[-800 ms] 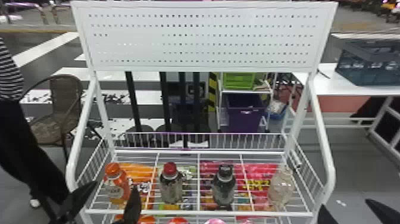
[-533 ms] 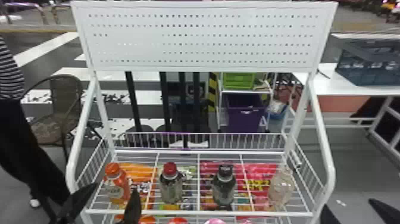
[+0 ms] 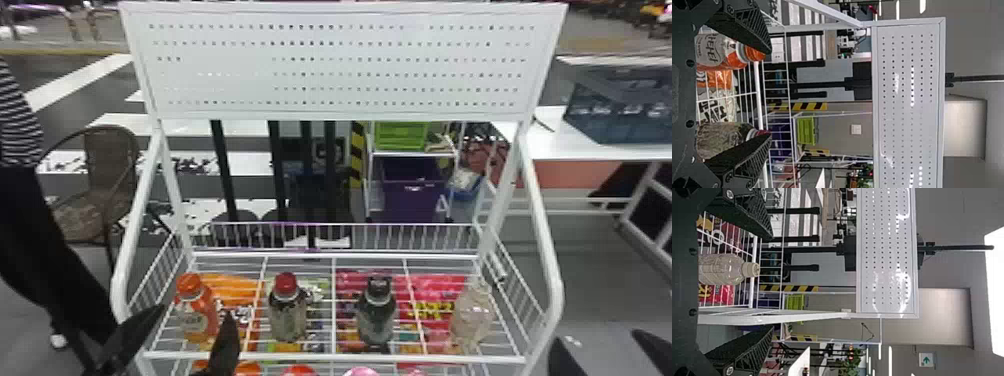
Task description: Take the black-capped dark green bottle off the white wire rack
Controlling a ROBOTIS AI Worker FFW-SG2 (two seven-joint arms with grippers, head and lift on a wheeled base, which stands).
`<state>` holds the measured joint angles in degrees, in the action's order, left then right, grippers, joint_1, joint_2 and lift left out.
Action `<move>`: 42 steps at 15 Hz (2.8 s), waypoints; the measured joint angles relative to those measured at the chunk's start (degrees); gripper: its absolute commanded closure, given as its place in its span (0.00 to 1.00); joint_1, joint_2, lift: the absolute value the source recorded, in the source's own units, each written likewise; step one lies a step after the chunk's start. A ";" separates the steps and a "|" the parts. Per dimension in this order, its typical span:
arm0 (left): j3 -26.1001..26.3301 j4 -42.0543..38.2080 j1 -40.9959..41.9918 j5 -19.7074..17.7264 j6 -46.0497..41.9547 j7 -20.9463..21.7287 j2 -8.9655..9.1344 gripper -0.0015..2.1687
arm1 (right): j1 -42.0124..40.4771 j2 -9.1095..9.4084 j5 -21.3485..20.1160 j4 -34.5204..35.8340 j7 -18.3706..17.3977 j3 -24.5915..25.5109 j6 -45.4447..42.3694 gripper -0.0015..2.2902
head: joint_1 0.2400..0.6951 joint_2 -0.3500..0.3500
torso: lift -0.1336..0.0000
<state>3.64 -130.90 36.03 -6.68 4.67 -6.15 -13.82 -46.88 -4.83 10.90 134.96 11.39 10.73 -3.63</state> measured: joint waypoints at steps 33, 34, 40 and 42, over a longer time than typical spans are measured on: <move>-3.03 -1.17 0.96 -1.14 4.42 1.76 -0.62 0.07 | 48.18 4.83 -11.83 -65.16 -3.15 -24.10 -10.04 0.33 | 0.57 0.50 | 1.00; -3.07 -1.00 1.03 -1.14 4.09 1.76 -0.60 0.07 | 48.55 4.83 -11.74 -65.24 -3.13 -24.10 -9.27 0.50 | 0.57 0.50 | 1.00; -2.80 -0.57 0.36 -1.14 3.73 1.84 -0.43 0.07 | 42.84 4.74 -9.68 -53.02 -3.70 -23.91 -1.65 0.61 | 0.57 0.50 | 1.00; -2.68 -0.48 0.26 -1.14 3.73 1.84 -0.42 0.07 | 38.61 3.69 -8.71 -43.30 -4.84 -23.93 3.47 0.61 | 0.57 0.50 | 1.00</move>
<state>0.95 -131.38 36.29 -7.82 8.40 -4.31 -14.24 -8.27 -1.14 2.19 91.66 6.55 -13.20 -0.16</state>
